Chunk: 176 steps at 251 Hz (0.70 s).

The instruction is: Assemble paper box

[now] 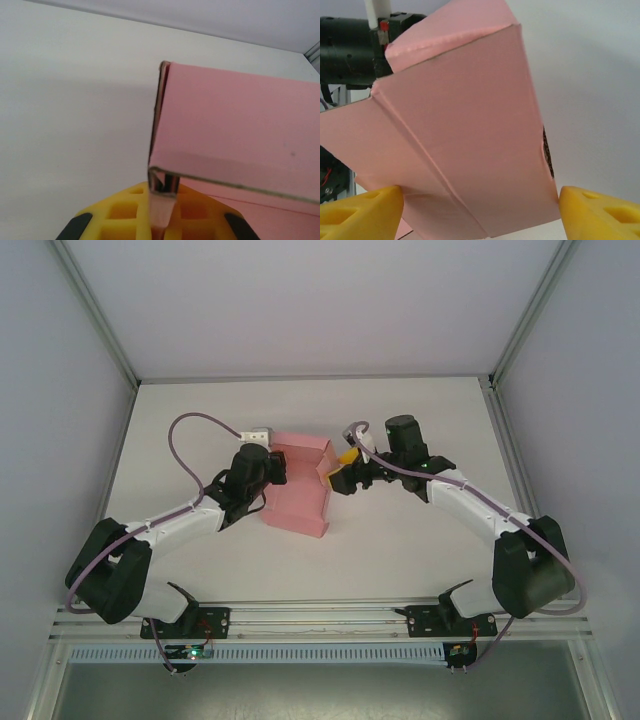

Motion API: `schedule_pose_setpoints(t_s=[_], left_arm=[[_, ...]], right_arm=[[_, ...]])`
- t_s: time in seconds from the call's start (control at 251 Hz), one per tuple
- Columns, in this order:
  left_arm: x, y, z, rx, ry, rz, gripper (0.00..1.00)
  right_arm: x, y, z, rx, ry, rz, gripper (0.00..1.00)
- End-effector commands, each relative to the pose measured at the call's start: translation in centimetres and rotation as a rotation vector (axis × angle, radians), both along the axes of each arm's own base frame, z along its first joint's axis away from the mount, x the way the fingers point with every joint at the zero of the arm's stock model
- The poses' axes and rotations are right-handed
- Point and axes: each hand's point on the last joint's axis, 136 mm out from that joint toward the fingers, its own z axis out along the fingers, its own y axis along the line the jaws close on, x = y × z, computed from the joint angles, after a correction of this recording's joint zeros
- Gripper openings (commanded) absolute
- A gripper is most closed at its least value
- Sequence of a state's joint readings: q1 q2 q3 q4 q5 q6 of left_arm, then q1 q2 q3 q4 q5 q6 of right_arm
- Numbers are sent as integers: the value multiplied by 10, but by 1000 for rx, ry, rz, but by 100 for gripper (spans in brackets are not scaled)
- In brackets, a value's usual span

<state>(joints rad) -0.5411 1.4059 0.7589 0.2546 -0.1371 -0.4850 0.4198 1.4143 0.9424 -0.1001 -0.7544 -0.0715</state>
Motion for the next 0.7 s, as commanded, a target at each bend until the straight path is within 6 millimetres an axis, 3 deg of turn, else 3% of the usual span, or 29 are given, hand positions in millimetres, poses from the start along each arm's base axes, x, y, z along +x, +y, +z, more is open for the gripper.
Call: schedule_pose_setpoints(t_s=[0.0,0.1,0.223,0.287,0.375,0.499,0.662,0.698], left_arm=[[12,-6,25,-67,-48,27,0],[10,-14,24,-77,-46,-21,0],[6,-28,24,-82,-46,-102,0],[2,-36,23,-70,-54,-134,0],[-1,-44,22,-54,-65,-163,0],[-1,-43,21,-57,-74,-147,0],[-3,-41,32,-91,-112,-135,0],[-3,-39,34,-94,-114,-125,0]], right_arm=[[-16,12,14,1,-77,94,83],[-4,10,18,-62,-139,9,76],[41,-7,21,-182,-208,-322,71],[54,-8,24,-175,-230,-415,69],[64,-6,25,-128,-203,-483,59],[78,-14,25,-125,-161,-590,54],[74,-5,13,-164,-172,-518,44],[73,-4,8,-181,-174,-508,36]])
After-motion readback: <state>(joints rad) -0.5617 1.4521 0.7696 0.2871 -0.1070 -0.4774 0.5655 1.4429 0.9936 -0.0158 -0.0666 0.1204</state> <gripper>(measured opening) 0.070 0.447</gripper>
